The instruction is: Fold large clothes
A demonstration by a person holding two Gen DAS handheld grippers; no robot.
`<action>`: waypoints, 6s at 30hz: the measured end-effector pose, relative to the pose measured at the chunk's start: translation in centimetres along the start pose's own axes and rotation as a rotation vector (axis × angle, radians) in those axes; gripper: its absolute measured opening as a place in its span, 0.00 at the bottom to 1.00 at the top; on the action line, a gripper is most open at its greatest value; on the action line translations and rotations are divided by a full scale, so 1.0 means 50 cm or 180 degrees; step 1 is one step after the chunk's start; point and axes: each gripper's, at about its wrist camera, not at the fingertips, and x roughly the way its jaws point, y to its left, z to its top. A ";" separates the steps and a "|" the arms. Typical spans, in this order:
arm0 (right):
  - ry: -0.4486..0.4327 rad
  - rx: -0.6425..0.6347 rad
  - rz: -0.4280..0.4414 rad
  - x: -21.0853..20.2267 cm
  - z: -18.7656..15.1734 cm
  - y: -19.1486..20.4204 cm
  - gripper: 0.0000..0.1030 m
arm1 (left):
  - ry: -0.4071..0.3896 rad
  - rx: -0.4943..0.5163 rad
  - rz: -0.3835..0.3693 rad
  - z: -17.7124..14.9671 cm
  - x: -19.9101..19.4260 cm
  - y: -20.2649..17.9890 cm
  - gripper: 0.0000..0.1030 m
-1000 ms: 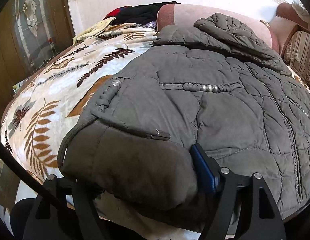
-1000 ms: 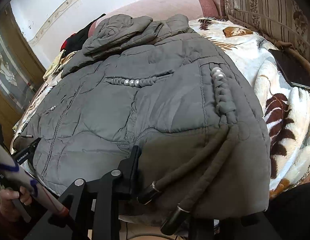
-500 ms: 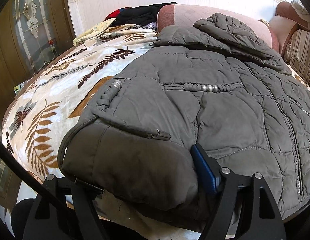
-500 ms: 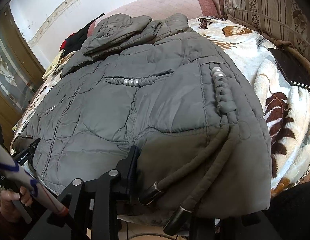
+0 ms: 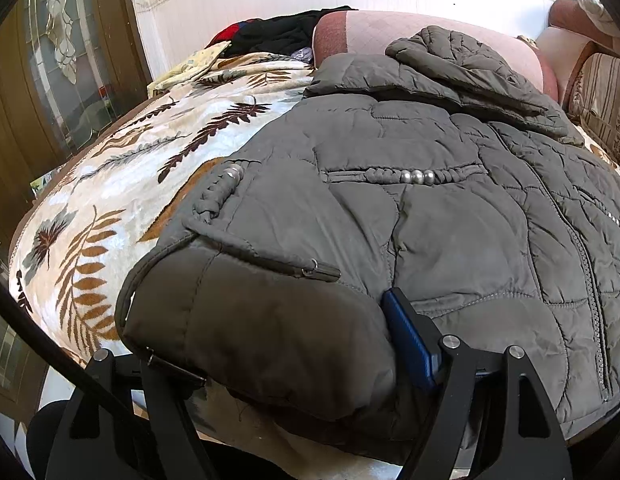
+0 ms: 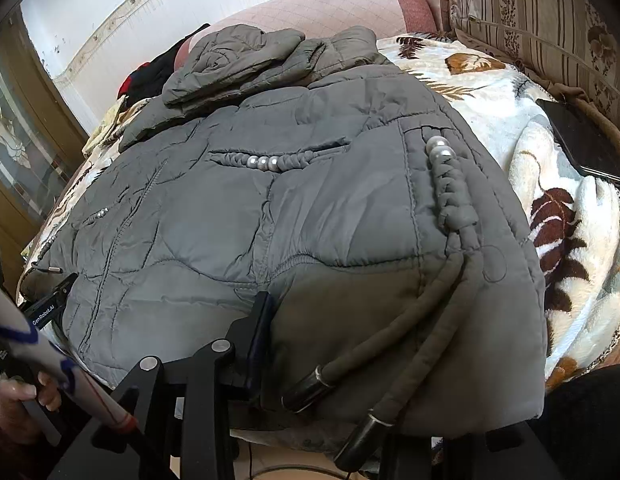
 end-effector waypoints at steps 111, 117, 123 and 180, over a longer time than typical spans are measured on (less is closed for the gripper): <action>-0.1252 0.0006 0.0101 -0.046 0.736 0.105 0.18 | -0.0465 -0.0290 -0.0610 0.799 0.069 -0.049 0.36; -0.0971 0.0155 -0.0231 0.135 0.843 0.065 0.18 | -0.0776 -0.0310 -0.0389 0.859 0.132 -0.022 0.46; -0.0721 0.0358 -0.0448 0.269 0.885 0.005 0.18 | -0.0643 0.0011 -0.0463 0.833 0.210 -0.069 0.46; -0.0425 -0.0486 -0.0492 0.284 0.527 0.089 0.47 | -0.0262 0.0049 0.0158 0.498 0.323 -0.131 0.62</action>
